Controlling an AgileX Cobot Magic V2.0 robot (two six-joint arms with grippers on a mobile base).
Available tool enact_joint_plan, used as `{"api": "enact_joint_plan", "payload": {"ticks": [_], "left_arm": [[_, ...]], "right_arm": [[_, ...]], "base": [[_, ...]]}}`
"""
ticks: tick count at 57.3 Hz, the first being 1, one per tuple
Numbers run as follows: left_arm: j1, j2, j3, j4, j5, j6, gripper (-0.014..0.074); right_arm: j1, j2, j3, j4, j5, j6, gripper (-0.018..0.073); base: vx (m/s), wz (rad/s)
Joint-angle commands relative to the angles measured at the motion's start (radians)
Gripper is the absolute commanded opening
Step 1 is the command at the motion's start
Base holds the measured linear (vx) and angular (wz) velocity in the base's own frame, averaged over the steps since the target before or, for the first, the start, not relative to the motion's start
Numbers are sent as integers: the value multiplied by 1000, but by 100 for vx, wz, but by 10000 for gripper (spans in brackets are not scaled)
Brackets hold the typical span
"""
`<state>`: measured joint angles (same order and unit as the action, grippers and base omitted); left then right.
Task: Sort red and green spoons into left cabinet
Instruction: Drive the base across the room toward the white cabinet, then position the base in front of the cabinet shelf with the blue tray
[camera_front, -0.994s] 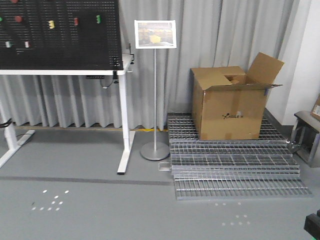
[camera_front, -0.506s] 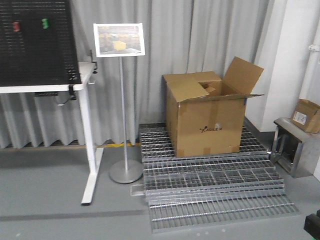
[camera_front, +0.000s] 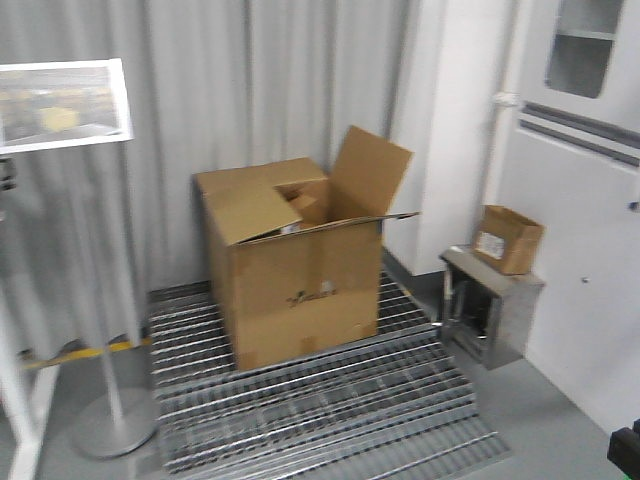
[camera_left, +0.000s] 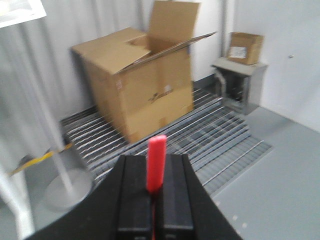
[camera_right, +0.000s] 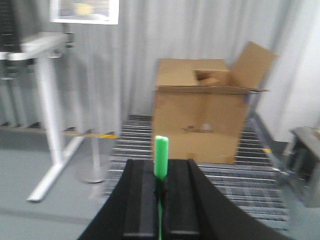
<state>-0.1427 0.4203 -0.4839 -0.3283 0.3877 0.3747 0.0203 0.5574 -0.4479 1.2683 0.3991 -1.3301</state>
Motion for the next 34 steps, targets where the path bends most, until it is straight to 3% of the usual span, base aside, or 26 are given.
{"api": "enact_joint_plan", "payload": {"ticks": [1, 34], "left_arm": [[-6, 5, -27, -15, -78, -8, -1], [-6, 5, -27, -15, -77, -8, -1]], "right_arm": [[-2, 1, -29, 34, -23, 0, -3], [-2, 1, -29, 34, -23, 0, -3]], "base": [[50, -59], [46, -59]]}}
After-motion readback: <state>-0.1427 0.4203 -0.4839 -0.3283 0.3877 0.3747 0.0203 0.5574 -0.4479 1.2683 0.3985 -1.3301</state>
